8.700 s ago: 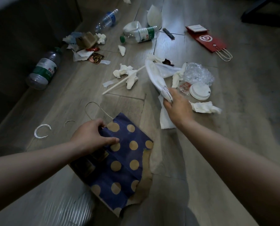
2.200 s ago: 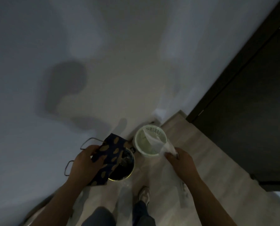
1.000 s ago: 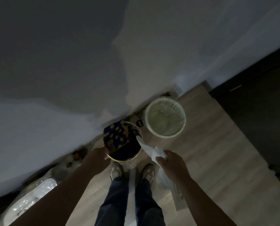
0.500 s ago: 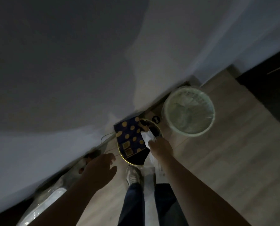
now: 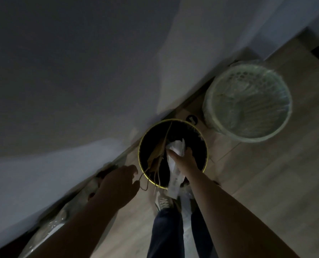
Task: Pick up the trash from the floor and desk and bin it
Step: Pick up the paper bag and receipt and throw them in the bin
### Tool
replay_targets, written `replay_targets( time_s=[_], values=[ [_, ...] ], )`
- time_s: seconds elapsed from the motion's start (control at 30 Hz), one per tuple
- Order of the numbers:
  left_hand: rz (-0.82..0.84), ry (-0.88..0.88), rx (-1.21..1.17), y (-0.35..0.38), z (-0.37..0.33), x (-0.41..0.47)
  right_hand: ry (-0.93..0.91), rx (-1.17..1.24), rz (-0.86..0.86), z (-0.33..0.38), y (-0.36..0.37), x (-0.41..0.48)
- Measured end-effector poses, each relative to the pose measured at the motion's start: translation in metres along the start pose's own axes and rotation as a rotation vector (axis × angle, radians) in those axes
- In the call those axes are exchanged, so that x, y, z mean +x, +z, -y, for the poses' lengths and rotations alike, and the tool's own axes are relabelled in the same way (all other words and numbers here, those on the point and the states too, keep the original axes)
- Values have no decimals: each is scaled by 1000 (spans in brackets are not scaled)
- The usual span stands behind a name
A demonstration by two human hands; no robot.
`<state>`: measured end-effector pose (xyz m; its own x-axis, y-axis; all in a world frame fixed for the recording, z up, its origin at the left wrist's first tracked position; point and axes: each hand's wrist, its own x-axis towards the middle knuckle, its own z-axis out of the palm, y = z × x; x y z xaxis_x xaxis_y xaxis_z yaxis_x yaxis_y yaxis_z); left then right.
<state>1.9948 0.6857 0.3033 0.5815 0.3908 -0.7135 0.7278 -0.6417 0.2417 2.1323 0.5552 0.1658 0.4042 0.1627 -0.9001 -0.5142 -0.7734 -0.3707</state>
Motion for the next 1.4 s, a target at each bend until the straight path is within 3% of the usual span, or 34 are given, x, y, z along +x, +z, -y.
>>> replay_targets(
  time_s=[0.23,0.37,0.47,0.67,0.93,1.03,1.23,1.4],
  values=[
    [16,-17,20,-11,-16,-4,-124,-298,-148,-5,-19,-23],
    [14,0,52,-36,-38,-28,-159,-609,-47,7,-57,-66],
    [1,10,68,-57,-55,-54,-202,-692,22,20,-85,-111],
    [-84,5,106,-104,-95,-124,-334,-765,-43,46,-124,-203],
    [-198,-154,45,-154,-152,-243,-662,-1081,1,109,-174,-347],
    [-240,-203,-5,-162,-171,-298,-837,-1246,92,131,-194,-408],
    [-470,-279,-135,-188,-186,-408,-1231,-1429,244,185,-215,-527],
    [-687,-356,-201,-199,-180,-512,-1553,-1501,339,213,-191,-623]
  ],
)
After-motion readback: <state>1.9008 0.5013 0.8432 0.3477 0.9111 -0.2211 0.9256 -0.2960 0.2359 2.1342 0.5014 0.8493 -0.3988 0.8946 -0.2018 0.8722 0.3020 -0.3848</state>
